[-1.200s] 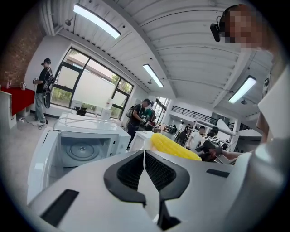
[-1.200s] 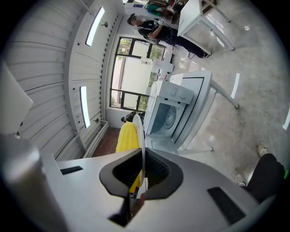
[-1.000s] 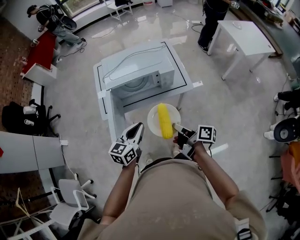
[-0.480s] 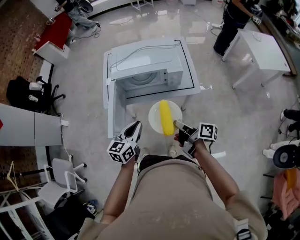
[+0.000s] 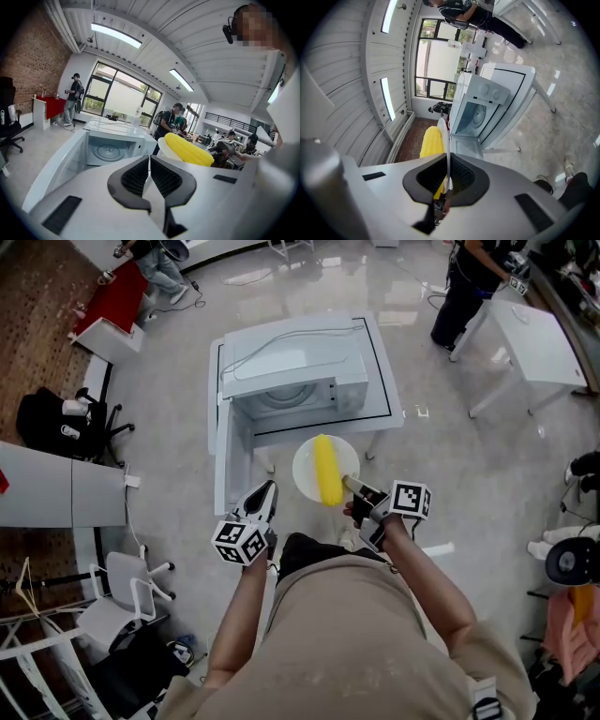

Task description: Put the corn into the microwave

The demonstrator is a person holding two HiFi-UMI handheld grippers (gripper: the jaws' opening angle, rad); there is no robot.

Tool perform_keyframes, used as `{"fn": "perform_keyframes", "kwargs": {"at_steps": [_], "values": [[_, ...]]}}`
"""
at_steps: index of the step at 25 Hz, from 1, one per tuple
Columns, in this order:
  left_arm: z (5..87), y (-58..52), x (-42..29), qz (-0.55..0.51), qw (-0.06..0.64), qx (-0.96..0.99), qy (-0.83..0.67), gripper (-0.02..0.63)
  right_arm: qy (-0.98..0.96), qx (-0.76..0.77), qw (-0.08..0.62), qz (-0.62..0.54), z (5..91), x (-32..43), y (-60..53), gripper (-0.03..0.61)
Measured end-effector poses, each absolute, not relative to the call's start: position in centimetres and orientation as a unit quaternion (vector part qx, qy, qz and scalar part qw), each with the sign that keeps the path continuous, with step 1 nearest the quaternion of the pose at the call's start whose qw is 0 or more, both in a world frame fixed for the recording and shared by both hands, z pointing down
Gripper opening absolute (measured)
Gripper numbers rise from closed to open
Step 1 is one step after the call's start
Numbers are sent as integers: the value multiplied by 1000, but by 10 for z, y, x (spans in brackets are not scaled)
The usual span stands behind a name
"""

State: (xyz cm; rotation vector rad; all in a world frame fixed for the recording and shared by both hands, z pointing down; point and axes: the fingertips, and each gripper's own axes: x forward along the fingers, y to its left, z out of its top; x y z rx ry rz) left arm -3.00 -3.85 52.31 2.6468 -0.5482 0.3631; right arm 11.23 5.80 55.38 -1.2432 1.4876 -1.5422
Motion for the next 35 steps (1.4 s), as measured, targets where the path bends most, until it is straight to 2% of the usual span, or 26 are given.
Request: {"fn": "perform_keyframes", "kwargs": {"at_steps": [25,35], "values": [[514,-115,-62,121,209,962,-124,2,512,-536,344,-576,564,82,-16,14],[522,-136,-56,128,218,958,-135,2,520,-527,315,-594,584,78,-55,14]]}}
